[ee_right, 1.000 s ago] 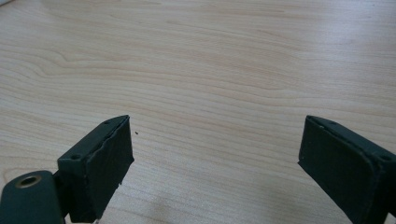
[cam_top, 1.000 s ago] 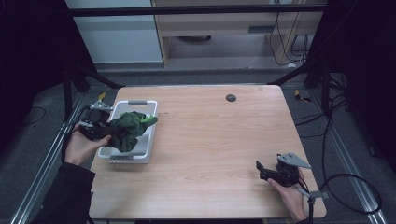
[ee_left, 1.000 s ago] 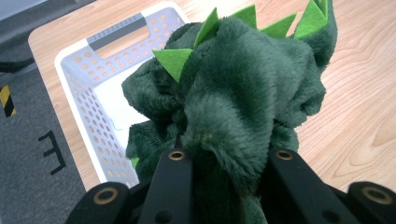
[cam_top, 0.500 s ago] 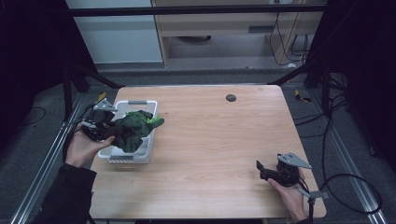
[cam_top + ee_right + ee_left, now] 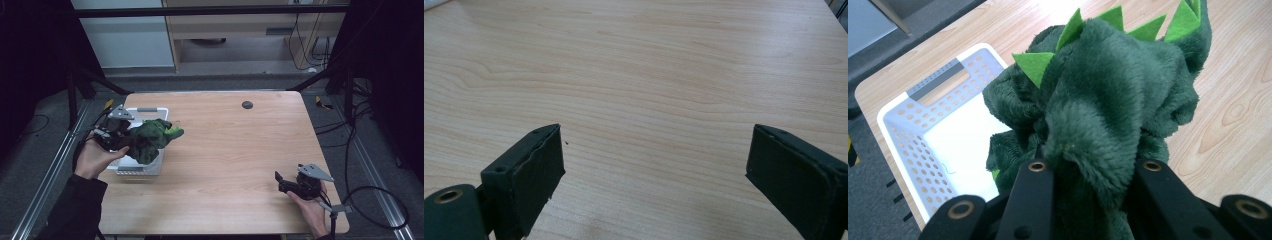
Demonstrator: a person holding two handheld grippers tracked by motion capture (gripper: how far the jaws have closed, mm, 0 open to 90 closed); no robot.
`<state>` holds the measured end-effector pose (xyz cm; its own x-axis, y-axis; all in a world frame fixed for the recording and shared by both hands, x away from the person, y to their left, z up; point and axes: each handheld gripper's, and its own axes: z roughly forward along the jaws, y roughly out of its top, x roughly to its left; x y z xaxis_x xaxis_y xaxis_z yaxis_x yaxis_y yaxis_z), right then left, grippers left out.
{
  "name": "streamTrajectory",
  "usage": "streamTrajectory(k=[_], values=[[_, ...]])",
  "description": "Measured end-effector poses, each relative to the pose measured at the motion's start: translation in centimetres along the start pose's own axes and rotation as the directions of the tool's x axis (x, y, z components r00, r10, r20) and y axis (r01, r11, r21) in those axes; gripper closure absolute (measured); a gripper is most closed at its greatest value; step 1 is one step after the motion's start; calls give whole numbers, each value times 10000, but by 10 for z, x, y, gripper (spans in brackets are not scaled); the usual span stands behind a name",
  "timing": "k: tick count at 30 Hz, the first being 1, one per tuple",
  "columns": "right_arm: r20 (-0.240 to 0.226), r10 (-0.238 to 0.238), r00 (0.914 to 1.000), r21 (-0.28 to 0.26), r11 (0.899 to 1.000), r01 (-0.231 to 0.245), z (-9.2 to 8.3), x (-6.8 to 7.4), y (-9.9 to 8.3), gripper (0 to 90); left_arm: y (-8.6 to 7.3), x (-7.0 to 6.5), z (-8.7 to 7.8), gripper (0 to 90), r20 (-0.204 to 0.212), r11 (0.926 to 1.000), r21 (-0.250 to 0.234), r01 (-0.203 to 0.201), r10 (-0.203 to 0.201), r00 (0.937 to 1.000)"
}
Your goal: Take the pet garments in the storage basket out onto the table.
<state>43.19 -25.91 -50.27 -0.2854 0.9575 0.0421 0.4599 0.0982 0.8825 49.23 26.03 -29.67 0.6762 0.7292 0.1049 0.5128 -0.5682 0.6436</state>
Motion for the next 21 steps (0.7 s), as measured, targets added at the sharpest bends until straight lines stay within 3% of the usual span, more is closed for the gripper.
streamTrajectory(k=[7,21], values=[[85,-18,10000,-94,10000,19,0,0,0,76,5,-7,5,778,229,9999,-68,-111,113,9997],[60,-107,9999,-117,9999,108,0,0,0,76,21,-27,16,778,660,9968,60,-801,796,9946]])
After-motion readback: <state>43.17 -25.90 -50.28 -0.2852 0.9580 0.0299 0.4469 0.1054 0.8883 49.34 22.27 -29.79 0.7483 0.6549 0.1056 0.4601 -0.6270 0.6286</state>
